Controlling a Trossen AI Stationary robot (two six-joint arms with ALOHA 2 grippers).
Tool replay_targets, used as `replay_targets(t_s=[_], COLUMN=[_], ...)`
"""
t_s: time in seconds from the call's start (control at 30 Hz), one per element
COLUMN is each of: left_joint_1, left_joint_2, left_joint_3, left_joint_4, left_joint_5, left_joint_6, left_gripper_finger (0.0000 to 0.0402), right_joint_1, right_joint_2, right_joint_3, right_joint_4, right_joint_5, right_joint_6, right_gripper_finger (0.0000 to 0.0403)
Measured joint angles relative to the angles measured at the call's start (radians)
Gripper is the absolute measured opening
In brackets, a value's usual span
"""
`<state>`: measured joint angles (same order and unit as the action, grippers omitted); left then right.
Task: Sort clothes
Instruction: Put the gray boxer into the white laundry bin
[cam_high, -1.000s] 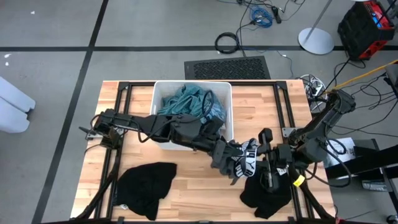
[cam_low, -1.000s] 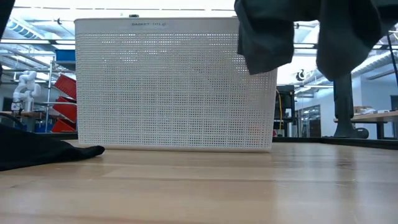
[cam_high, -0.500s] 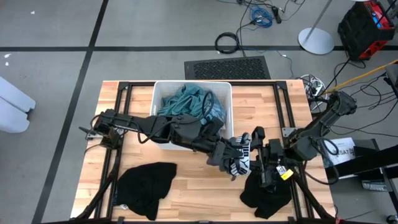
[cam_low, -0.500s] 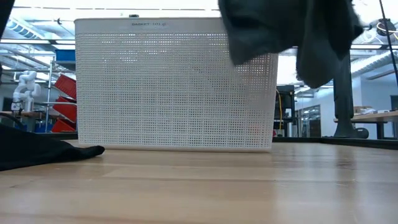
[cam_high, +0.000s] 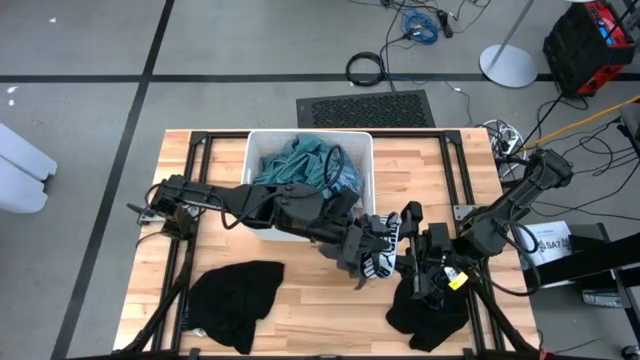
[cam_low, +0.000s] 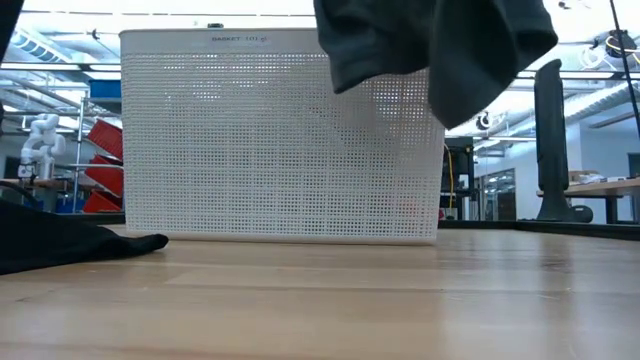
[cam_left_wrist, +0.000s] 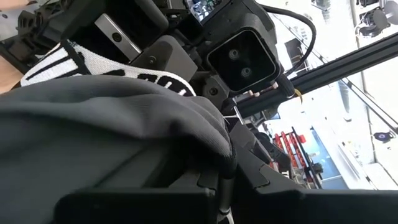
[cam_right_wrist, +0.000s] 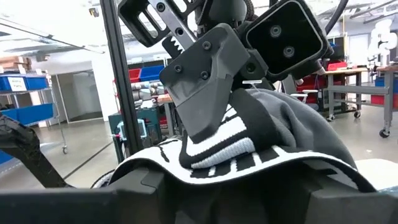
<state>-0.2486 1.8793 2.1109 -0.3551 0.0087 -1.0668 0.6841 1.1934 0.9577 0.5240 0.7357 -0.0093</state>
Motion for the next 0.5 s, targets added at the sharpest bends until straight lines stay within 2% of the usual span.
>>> replay_targets(t_s=[0.13,0.33,0.5], left_joint_1=[0.0,0.001,0.001], left_joint_2=[0.0,0.0,0.0], left_joint_3=[0.0,0.0,0.0], left_joint_4=[-0.001,-0.002,0.001], left_joint_5=[-0.002,-0.003,-0.001], left_joint_6=[0.0,0.0,0.002], left_gripper_finger=[0.0018,0.0018,0.0052], right_joint_1=[-0.004,-0.004,-0.004], right_joint_2=[0.0,0.0,0.0], right_joint_3=[0.0,0.0,0.0], right_joint_4=[0.001,-0.001,-0.003], right_joint_5=[-0.001,-0.003,-0.003], right_joint_6=[0.005,-0.002,-0.002], right_gripper_finger=[0.0155,0.0098,0.0049])
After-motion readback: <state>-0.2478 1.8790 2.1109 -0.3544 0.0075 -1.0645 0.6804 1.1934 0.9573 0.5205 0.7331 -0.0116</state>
